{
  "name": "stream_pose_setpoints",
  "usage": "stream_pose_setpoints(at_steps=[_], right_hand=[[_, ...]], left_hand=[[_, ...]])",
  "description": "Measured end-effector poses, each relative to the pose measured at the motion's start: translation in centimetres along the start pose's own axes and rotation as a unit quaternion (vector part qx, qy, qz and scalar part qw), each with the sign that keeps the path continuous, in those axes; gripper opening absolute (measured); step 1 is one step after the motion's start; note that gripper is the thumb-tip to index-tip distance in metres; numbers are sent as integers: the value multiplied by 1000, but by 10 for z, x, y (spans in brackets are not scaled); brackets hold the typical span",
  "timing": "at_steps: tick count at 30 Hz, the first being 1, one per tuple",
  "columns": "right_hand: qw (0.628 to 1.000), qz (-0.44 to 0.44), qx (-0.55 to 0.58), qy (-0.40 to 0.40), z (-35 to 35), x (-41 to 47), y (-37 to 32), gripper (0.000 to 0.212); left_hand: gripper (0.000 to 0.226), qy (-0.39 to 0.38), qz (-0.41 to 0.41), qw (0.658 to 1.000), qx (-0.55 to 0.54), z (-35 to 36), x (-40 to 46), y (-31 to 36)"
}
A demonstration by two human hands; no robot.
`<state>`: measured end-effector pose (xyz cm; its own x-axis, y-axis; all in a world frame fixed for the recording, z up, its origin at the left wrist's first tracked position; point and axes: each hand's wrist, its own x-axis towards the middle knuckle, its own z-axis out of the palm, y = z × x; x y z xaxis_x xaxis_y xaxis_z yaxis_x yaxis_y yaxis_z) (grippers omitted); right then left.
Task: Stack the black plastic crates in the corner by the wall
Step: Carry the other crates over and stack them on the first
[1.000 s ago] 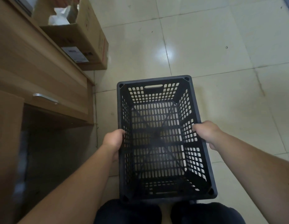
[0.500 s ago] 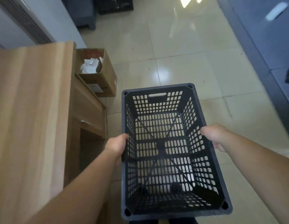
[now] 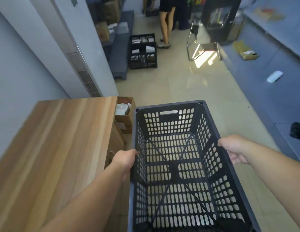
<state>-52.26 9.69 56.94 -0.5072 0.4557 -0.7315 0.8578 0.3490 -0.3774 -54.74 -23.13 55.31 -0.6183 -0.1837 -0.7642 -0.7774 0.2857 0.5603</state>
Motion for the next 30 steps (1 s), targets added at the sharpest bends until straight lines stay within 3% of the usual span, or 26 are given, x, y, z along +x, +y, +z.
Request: stream_pose_setpoints(at_steps=[14,26,30], right_hand=[[975,-177,-124,-58,-32,-105,-59,27],[911,-303,-262,-102,74,-245,-71,22],[881,-346,-292,-138,118,-307,-63,18]], left_hand=[[19,136,34,981,-137,-68,-148,-35],[21,243,8,939,-241,-169,-259,-189],[11,296,5,919,-262,-199,-307,-244]])
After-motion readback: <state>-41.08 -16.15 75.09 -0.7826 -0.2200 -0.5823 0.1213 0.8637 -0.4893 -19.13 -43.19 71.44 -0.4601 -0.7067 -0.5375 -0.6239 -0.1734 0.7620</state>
